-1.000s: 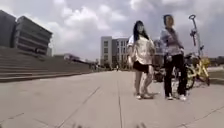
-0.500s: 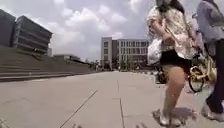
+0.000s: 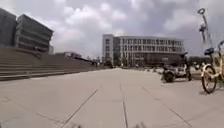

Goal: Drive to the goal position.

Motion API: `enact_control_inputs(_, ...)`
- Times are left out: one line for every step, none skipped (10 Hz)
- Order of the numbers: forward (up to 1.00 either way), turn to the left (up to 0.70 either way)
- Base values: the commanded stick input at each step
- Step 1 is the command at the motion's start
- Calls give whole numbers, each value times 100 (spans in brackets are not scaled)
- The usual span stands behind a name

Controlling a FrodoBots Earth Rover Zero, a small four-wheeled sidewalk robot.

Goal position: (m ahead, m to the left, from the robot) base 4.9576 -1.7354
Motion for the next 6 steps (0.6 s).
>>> enact_control_inputs(70, 0)
enact_control_inputs(70, 0)
enact_control_inputs(70, -4)
enact_control_inputs(70, -9)
enact_control_inputs(70, -13)
enact_control_inputs(70, -4)
